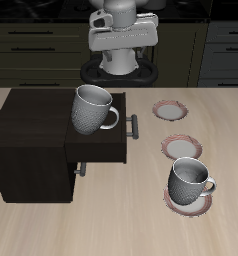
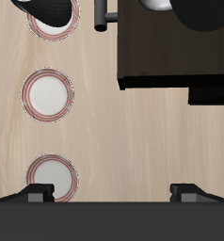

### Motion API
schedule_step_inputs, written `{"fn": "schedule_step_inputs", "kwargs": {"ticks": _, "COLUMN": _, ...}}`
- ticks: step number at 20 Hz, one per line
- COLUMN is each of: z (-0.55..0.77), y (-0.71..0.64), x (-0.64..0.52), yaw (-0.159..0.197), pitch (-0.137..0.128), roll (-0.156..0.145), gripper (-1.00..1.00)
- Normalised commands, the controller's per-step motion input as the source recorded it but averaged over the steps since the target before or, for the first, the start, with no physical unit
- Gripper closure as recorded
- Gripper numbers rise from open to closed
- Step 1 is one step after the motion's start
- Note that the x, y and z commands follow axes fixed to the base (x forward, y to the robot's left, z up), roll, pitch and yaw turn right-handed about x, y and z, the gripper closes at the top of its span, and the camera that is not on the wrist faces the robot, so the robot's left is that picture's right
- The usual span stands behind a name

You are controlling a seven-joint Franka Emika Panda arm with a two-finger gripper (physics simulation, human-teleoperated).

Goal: Place the porcelain mug that is in the drawer onto the top of the cabinet and close the drawer

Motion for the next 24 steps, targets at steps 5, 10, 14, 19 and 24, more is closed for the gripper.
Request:
{"fn": "schedule_step_inputs", "kwargs": {"ticks": 5, "z": 0.05, "y": -0.11, "x": 0.24, "yaw": 0.034, "pitch": 0.002, "roll": -0.028, "gripper": -1.0}}
{"fn": "schedule_step_inputs", "kwargs": {"ticks": 10, "z": 0.08, "y": -0.18, "x": 0.29, "yaw": 0.035, "pitch": 0.007, "roll": -0.01, "gripper": -1.0}}
{"fn": "schedule_step_inputs", "kwargs": {"ticks": 14, "z": 0.07, "y": -0.2, "x": 0.3, "yaw": 0.008, "pitch": 0.009, "roll": -0.025, "gripper": -1.0}}
{"fn": "schedule_step_inputs", "kwargs": {"ticks": 19, "z": 0.09, "y": -0.24, "x": 0.29, "yaw": 0.044, "pitch": -0.013, "roll": -0.03, "gripper": -1.0}}
{"fn": "schedule_step_inputs", "kwargs": {"ticks": 24, "z": 0.08, "y": -0.19, "x": 0.21, "yaw": 0.012, "pitch": -0.011, "roll": -0.033, "gripper": -1.0}}
